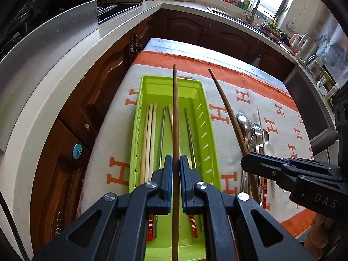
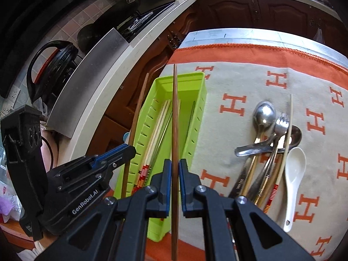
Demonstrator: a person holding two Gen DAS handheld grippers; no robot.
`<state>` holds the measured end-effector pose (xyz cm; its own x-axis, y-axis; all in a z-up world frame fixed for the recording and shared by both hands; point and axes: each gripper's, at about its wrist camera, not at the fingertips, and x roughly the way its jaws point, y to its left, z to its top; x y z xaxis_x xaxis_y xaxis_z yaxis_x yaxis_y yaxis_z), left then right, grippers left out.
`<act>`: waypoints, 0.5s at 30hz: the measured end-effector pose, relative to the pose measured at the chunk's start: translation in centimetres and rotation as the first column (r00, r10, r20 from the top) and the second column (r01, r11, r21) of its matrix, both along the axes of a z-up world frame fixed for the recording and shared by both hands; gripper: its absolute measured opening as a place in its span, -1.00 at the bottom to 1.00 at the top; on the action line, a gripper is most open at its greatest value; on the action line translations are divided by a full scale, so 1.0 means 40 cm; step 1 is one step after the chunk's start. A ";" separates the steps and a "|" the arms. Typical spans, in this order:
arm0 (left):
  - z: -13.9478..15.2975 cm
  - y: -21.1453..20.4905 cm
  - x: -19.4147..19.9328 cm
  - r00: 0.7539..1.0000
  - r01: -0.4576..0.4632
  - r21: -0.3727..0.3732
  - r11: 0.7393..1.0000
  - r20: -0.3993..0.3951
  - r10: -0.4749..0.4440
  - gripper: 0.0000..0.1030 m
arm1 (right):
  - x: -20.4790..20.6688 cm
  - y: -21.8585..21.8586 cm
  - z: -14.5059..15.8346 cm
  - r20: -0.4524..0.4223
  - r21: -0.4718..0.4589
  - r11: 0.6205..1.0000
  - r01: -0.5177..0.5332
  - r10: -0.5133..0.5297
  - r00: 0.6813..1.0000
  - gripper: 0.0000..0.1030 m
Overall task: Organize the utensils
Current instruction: 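Lower both brown chopsticks into the green tray and open both tools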
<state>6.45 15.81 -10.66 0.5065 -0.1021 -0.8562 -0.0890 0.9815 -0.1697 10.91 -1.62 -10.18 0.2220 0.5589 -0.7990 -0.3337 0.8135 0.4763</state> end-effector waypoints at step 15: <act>-0.008 0.067 0.002 0.999 -0.037 0.056 0.998 0.024 0.036 -0.36 | 0.036 0.104 -0.042 -0.078 -0.025 0.997 0.075 -0.077 0.994 -0.85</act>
<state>6.54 18.48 -11.00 0.5284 -0.0348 -0.8483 -0.1219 0.9857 -0.1164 12.36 2.56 -11.87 0.1989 0.5246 -0.8278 -0.2329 0.8458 0.4801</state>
